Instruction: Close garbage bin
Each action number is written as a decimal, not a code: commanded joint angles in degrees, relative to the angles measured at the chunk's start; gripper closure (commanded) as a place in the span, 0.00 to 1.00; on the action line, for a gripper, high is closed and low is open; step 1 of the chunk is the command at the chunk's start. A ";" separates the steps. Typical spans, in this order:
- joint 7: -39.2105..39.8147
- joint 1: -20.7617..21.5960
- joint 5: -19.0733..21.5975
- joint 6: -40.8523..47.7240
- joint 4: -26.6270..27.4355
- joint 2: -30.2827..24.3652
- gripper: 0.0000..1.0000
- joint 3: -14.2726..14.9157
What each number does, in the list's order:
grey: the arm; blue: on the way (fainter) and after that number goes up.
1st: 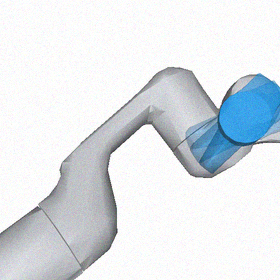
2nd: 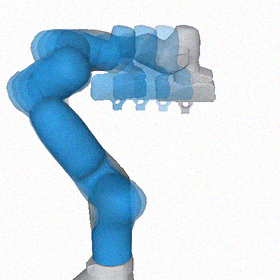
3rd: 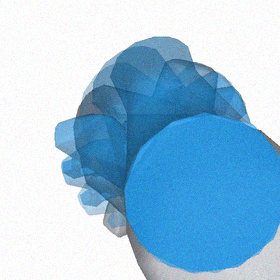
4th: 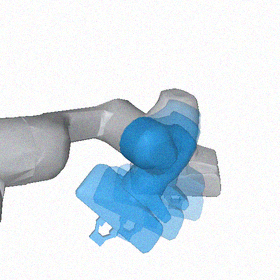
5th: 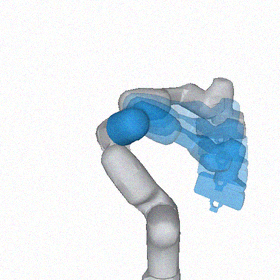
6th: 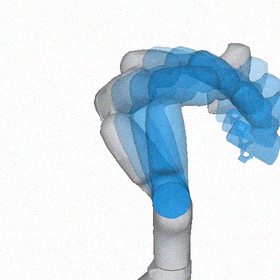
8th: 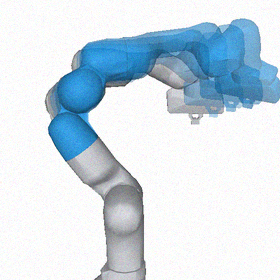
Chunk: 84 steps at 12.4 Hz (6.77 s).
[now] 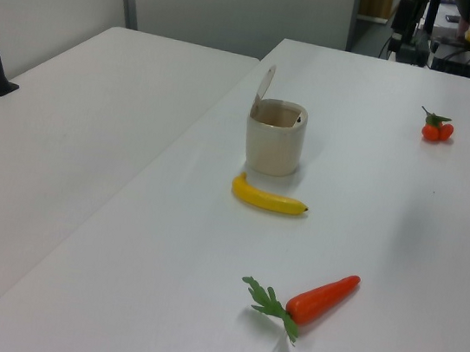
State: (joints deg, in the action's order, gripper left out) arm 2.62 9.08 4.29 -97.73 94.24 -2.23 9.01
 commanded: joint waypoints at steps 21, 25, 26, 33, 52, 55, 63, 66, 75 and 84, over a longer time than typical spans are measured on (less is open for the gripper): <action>2.74 0.32 -0.16 -3.26 0.68 -0.15 0.47 0.22; 4.23 0.32 0.10 -3.34 0.68 -0.15 0.82 0.39; 4.59 0.23 0.54 -3.43 0.68 -0.15 0.90 0.39; 4.59 0.06 1.94 -4.22 0.85 0.12 1.00 0.39; 4.15 0.49 10.73 -48.05 0.50 12.67 1.00 0.30; 4.06 1.72 11.00 -55.97 0.50 16.19 1.00 0.22; 4.24 2.17 10.39 -65.48 0.06 22.79 1.00 -0.84; 4.24 2.78 10.21 -65.31 0.41 22.79 1.00 -0.84; 4.42 2.61 10.12 -60.60 1.91 21.83 1.00 -0.84; 4.85 1.90 7.14 -45.45 2.87 19.54 1.00 -0.84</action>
State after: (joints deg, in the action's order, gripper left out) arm 6.39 10.80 13.26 -145.82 94.96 18.75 7.93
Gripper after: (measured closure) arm 0.991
